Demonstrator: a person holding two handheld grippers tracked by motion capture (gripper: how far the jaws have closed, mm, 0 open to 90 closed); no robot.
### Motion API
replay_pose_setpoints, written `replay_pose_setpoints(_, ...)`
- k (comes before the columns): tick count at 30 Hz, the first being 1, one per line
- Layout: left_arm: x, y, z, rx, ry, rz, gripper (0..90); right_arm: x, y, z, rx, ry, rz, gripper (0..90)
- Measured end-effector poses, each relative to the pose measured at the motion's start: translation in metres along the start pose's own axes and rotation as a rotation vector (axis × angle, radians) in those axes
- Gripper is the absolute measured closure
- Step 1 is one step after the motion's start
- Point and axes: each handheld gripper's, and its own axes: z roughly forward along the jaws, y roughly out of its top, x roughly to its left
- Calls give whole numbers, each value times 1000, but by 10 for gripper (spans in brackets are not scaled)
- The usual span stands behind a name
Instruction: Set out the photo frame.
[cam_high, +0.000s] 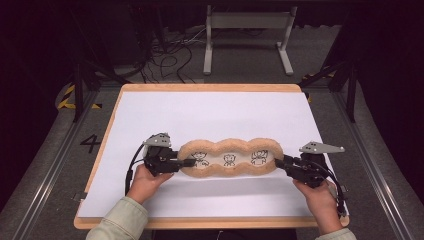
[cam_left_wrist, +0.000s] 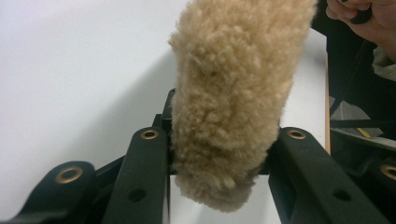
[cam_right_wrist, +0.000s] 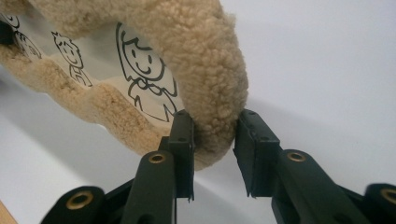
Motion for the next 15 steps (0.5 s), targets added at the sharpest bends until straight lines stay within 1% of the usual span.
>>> replay_pose_setpoints(2,2,0,3,14,-12,-3,682,0,-3,-1,4,-2,5,694)
replay_pose_setpoints(5,5,0,7,34,-53,-17,682,-2,-8,-3,10,0,17,693)
replay_pose_setpoints(7,6,-1,10,35,-70,-22,683,-3,-11,-4,9,9,30,693)
replay_pose_setpoints(10,8,-1,13,56,-81,-20,684,-7,-18,-1,26,18,45,692)
replay_pose_setpoints(15,14,-3,17,82,-107,-47,684,-8,-22,3,48,19,54,690)
